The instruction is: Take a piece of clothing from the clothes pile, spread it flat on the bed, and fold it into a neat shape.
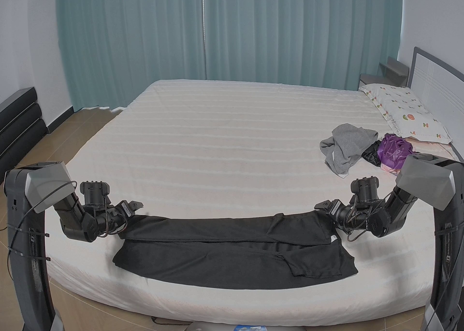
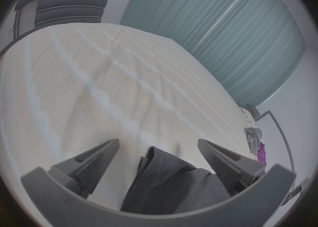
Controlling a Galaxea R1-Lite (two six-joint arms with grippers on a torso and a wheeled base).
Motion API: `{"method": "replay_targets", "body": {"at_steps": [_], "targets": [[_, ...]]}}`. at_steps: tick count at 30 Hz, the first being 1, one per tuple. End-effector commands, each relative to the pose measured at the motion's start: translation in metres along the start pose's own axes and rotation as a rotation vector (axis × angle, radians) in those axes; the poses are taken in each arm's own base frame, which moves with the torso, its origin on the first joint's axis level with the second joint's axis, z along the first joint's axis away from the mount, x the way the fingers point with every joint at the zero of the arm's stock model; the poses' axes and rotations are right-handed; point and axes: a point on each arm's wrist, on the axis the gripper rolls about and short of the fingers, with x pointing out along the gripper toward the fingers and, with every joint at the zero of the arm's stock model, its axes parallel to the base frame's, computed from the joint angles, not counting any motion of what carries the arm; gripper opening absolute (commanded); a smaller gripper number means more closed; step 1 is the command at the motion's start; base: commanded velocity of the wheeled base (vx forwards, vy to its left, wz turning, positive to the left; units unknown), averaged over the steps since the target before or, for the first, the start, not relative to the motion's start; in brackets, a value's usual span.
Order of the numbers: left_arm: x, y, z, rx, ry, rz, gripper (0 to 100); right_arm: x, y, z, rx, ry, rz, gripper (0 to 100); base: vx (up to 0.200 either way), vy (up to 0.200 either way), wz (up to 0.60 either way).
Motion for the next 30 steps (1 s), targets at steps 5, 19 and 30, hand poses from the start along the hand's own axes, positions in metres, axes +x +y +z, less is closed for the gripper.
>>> {"method": "replay_targets", "body": {"at_steps": [5,19,30], "targets": [[0.002,0.000,0.000,0.018,-0.002,-0.002,0,0.000,0.001,0.000,0.014,-0.001,0.002,100,0.000,0.000,0.00],[0.001,0.007,0.002,-0.004,-0.124,0.036,0,0.001,0.001,0.000,0.011,-0.004,-0.001,100,0.000,0.000,0.00],[0.002,0.005,0.005,-0.046,-0.152,0.039,0,0.010,0.001,0.003,0.007,-0.024,-0.005,100,0.000,0.000,0.00]]}}
